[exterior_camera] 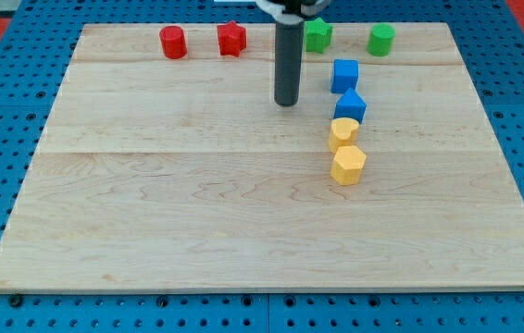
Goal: Move the yellow hexagon to the bottom center
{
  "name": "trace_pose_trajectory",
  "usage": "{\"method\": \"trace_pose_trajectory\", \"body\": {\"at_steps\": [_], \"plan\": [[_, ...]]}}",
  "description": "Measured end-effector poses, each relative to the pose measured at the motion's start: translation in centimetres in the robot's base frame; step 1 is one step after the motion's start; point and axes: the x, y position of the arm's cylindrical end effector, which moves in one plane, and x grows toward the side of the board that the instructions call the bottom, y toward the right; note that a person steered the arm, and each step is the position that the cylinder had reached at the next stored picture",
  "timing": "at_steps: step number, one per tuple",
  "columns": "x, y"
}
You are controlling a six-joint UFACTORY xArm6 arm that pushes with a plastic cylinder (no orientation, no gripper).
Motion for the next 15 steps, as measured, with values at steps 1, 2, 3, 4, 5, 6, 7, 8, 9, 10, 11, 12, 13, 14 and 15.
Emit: {"method": "trace_pose_trajectory", "body": {"at_steps": [1, 2, 3, 4, 5, 6, 7, 8, 9, 10, 11, 12, 13, 14, 15], "plan": [[4.9, 0.2], [10.8, 2.4], [13.3, 7.0], [15.9, 5.8], [19.0, 7.7], [17.8, 15.0], [13.1, 14.6], [10.2, 6.6], [9.1, 9.8], [6.4, 5.8], [6.3, 1.2], [8.0, 1.2], [8.5, -0.3], [7.7, -1.7], [12.0, -4.8]]}}
